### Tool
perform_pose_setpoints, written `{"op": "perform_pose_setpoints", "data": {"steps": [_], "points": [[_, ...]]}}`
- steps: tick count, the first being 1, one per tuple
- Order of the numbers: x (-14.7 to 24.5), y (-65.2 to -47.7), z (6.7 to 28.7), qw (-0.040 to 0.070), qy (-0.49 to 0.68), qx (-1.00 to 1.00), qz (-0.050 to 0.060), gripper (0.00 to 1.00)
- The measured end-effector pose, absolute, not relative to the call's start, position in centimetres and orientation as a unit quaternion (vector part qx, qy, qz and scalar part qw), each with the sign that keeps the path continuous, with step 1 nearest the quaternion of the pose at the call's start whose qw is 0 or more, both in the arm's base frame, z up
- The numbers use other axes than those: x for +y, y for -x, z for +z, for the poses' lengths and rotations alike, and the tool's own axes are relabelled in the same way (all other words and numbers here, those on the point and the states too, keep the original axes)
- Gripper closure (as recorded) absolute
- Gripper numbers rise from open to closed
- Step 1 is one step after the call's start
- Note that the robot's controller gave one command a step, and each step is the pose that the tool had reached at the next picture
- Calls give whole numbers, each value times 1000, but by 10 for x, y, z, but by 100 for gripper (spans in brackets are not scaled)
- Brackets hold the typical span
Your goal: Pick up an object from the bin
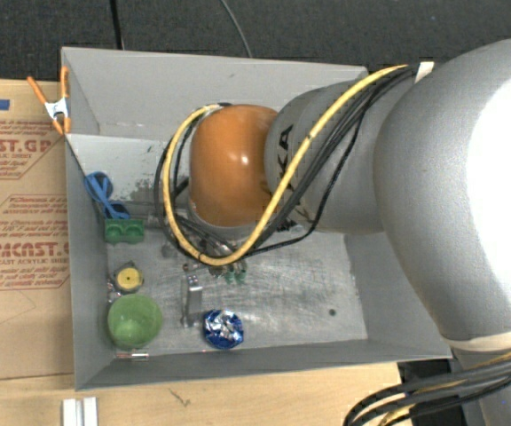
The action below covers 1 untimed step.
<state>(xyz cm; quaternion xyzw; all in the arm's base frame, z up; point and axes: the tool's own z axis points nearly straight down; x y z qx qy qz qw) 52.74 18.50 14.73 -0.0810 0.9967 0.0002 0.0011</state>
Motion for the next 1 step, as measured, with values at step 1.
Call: {"op": "perform_pose_setpoints", "data": {"steps": [1], "points": [[90, -504, 77, 4, 184, 983, 0, 0]]}}
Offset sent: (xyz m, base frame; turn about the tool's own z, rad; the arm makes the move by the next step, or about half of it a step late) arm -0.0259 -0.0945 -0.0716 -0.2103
